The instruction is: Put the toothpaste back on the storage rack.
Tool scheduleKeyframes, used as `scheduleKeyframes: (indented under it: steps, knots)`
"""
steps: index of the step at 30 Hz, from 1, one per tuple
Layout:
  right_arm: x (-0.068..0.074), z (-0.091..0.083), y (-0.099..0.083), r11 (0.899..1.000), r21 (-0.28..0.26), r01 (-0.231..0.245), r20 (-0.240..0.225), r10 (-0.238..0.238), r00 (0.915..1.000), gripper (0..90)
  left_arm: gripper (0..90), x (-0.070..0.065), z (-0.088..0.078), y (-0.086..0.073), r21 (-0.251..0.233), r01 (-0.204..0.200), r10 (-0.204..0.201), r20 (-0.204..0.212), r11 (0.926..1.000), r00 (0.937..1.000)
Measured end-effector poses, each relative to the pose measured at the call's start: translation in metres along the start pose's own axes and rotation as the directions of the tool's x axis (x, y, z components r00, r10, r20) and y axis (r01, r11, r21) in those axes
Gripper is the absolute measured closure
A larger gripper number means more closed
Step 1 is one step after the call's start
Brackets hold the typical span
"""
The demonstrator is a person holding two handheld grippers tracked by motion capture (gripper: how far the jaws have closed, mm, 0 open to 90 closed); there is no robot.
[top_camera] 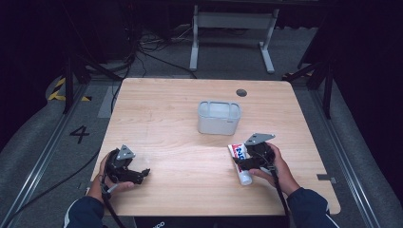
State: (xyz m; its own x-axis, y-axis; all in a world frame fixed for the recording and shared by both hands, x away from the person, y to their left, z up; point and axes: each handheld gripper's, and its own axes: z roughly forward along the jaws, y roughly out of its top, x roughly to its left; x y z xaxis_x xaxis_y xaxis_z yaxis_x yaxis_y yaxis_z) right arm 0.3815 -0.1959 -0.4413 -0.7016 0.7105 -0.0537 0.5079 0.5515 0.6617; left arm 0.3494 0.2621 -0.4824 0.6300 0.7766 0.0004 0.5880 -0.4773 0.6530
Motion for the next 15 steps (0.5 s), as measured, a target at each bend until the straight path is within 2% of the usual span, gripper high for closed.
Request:
scheduleKeyframes:
  steps: [6,12,15]
  knots:
    - [-0.001,0.009,-0.004,0.999,0.032,-0.014,-0.006,0.014,0.9999,25.2,0.4,0.002,0.001,0.0,-0.005,-0.017,0.017,0.001,0.9998,0.9999]
    - [-0.001,0.017,-0.005,0.998,0.066,-0.021,-0.03,0.023,0.9993,23.1,0.4,0.001,0.001,0.0,-0.006,-0.012,0.012,0.005,0.9999,0.9999]
    - [-0.002,0.019,-0.005,0.997,0.074,-0.033,-0.026,0.035,0.999,22.1,0.3,0.002,0.001,0.001,-0.004,-0.014,0.014,0.012,0.9999,0.9998]
